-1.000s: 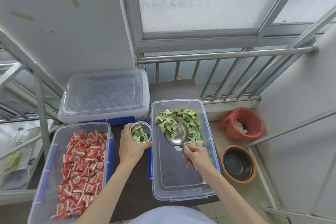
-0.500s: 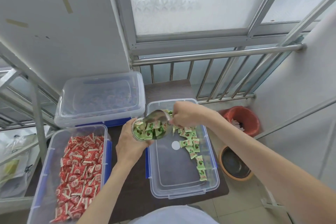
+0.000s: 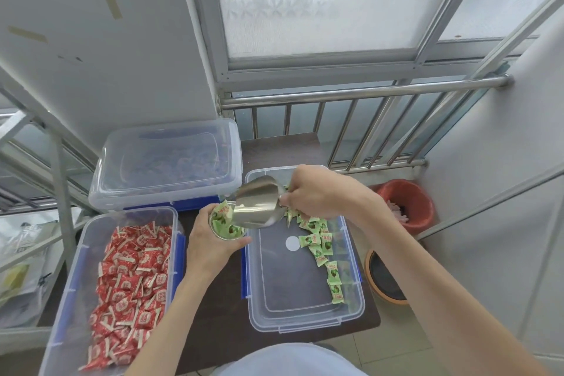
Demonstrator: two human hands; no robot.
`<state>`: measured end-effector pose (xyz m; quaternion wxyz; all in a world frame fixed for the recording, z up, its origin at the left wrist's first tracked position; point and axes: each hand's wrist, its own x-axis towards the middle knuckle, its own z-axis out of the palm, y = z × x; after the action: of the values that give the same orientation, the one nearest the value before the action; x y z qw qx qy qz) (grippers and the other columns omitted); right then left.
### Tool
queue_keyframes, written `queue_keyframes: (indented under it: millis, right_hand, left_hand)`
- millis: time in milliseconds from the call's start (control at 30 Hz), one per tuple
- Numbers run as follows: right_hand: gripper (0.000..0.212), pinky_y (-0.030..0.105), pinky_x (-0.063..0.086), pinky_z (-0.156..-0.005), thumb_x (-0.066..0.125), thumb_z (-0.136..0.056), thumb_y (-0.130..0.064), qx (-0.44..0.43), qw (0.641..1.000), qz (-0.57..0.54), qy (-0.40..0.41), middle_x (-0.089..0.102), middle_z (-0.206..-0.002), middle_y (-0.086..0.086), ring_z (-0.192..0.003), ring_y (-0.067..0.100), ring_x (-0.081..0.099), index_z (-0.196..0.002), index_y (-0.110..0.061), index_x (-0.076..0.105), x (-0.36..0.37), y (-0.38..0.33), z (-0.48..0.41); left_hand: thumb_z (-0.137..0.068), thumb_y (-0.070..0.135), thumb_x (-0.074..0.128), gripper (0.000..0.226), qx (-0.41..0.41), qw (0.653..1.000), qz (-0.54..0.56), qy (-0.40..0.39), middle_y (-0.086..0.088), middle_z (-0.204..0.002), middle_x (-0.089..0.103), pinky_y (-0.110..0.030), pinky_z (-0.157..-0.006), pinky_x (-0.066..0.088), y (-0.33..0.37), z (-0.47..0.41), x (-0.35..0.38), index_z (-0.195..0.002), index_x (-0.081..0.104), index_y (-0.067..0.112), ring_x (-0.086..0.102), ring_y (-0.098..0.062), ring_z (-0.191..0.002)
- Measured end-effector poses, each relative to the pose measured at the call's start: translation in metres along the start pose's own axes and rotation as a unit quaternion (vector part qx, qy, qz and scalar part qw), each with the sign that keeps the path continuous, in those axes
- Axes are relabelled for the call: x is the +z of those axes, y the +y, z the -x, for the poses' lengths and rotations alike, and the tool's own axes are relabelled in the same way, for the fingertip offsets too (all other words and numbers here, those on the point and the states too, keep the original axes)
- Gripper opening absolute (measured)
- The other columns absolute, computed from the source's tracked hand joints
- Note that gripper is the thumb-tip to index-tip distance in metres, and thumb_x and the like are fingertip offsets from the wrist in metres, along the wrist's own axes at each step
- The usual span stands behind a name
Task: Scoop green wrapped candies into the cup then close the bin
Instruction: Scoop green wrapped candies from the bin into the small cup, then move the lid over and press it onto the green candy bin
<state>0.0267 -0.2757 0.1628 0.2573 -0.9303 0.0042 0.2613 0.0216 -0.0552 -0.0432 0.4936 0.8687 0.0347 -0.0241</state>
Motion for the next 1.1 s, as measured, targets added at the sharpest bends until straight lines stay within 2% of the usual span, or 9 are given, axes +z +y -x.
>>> queue_keyframes:
  millis: [200, 367, 467, 567, 633, 800, 900, 1000, 1100]
  right_hand:
    - [0.043, 0.031, 0.041, -0.048, 0.046, -0.102, -0.028, 0.06, 0.978, -0.199, -0.005, 0.066, -0.067, 0.008, -0.049, 0.021, 0.048, -0.092, 0.011, 0.06, 0.043, 0.076, 0.023]
    - [0.029, 0.025, 0.04, -0.049, 0.036, -0.104, -0.026, 0.165, 0.938, -0.301, 0.04, 0.068, -0.069, 0.003, -0.034, 0.001, 0.045, -0.091, -0.006, 0.052, 0.146, 0.115, 0.004]
    - [0.018, 0.028, 0.044, -0.052, 0.035, -0.104, -0.027, 0.214, 0.916, -0.338, 0.039, 0.073, -0.086, 0.012, -0.05, 0.008, 0.053, -0.104, -0.013, 0.047, 0.191, 0.123, -0.014]
    - [0.031, 0.04, 0.056, -0.068, 0.041, -0.1, -0.032, 0.233, 0.917, -0.319, 0.049, 0.066, -0.1, 0.016, -0.077, 0.023, 0.065, -0.121, -0.009, 0.041, 0.214, 0.126, -0.03]
    - [0.041, 0.043, 0.054, -0.081, 0.045, -0.097, -0.037, 0.225, 0.936, -0.268, 0.049, 0.065, -0.106, 0.016, -0.092, 0.03, 0.067, -0.124, -0.006, 0.041, 0.225, 0.126, -0.038]
    - [0.038, 0.044, 0.051, -0.086, 0.048, -0.096, -0.042, 0.215, 0.953, -0.207, 0.055, 0.063, -0.109, 0.015, -0.102, 0.034, 0.062, -0.114, -0.009, 0.05, 0.233, 0.125, -0.043]
    - [0.033, 0.043, 0.05, -0.083, 0.048, -0.096, -0.045, 0.208, 0.961, -0.175, 0.045, 0.064, -0.104, 0.013, -0.097, 0.033, 0.062, -0.094, -0.013, 0.053, 0.233, 0.126, -0.038]
    - [0.036, 0.035, 0.044, -0.073, 0.046, -0.099, -0.041, 0.189, 0.976, -0.103, 0.038, 0.057, -0.082, 0.003, -0.086, 0.029, 0.059, -0.07, -0.02, 0.04, 0.223, 0.121, -0.03]
    - [0.042, 0.032, 0.04, -0.058, 0.046, -0.1, -0.024, 0.167, 0.982, -0.049, 0.078, 0.045, -0.064, -0.001, -0.066, 0.023, 0.051, -0.06, -0.019, 0.034, 0.192, 0.106, -0.03]
  left_hand:
    - [-0.047, 0.026, 0.1, 0.088, -0.028, 0.999, 0.032, 0.03, 0.002, -0.114, 0.063, -0.03, -0.089, 0.05, -0.008, 0.004, 0.0, -0.121, 0.051, 0.025, 0.06, -0.016, -0.105]
    - [-0.051, 0.024, 0.099, 0.091, -0.061, 0.995, 0.057, 0.046, 0.001, -0.116, 0.058, -0.022, -0.083, 0.044, -0.012, 0.009, 0.003, -0.126, 0.048, 0.018, 0.056, -0.016, -0.106]
    - [-0.053, 0.022, 0.098, 0.09, -0.084, 0.993, 0.062, 0.058, 0.002, -0.116, 0.054, -0.028, -0.086, 0.043, -0.016, 0.014, 0.004, -0.126, 0.046, 0.018, 0.054, -0.017, -0.107]
    - [-0.053, 0.019, 0.098, 0.087, -0.088, 0.992, 0.068, 0.066, 0.001, -0.114, 0.053, -0.027, -0.086, 0.042, -0.016, 0.016, 0.004, -0.122, 0.045, 0.022, 0.054, -0.018, -0.106]
    - [-0.052, 0.017, 0.099, 0.088, -0.086, 0.993, 0.064, 0.057, 0.001, -0.114, 0.053, -0.025, -0.085, 0.042, -0.016, 0.016, 0.003, -0.121, 0.044, 0.023, 0.054, -0.017, -0.106]
    - [-0.051, 0.019, 0.099, 0.105, -0.095, 0.994, 0.056, 0.017, 0.002, -0.128, 0.05, -0.031, -0.098, 0.044, -0.021, 0.012, -0.005, -0.139, 0.041, 0.022, 0.051, -0.016, -0.118]
    - [-0.05, 0.017, 0.099, 0.121, -0.097, 0.992, 0.072, -0.02, 0.005, -0.142, 0.044, -0.029, -0.106, 0.037, -0.022, 0.01, -0.015, -0.15, 0.032, 0.024, 0.043, -0.011, -0.13]
    - [-0.049, 0.015, 0.098, 0.126, -0.099, 0.99, 0.098, -0.026, 0.007, -0.143, 0.041, -0.029, -0.113, 0.03, -0.02, 0.003, -0.032, -0.153, 0.028, 0.023, 0.037, -0.008, -0.136]
    - [-0.054, 0.023, 0.091, 0.112, -0.117, 0.979, 0.165, 0.034, -0.001, -0.141, 0.048, -0.034, -0.115, 0.034, -0.014, -0.007, -0.051, -0.15, 0.035, 0.014, 0.045, -0.013, -0.133]
